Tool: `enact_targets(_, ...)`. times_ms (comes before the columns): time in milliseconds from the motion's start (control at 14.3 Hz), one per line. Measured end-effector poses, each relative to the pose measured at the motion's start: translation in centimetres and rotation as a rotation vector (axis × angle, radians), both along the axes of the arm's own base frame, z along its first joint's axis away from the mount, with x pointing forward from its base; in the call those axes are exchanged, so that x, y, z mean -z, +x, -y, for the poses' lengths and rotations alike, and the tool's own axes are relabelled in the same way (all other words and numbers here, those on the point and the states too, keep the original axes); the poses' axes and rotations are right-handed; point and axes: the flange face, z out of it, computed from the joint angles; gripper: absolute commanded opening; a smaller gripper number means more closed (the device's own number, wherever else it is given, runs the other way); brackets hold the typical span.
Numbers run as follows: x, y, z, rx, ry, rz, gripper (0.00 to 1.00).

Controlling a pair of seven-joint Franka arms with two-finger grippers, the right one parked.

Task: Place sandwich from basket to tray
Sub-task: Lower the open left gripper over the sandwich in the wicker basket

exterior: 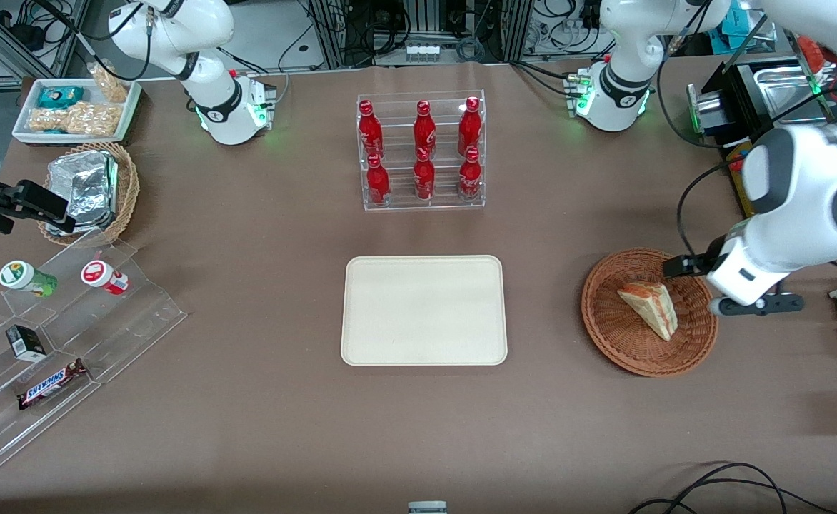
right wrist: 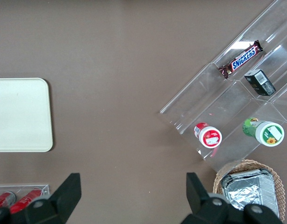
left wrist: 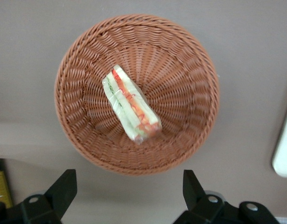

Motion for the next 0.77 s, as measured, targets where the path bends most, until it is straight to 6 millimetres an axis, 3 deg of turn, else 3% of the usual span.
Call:
enact_targets(280,4.9,-0.9,-0.1,-0.369,0.029,0.080,1.00)
enact_targets(560,9.6,0.0,0.1,-0.676,0.045,0.102,1.00)
enact_targets(630,11.0,0.1,0.1,-0.711,0.050,0.097,0.95)
enact_targets(770,13.3,0.1,0.0,-0.743,0.063,0.070,0.22)
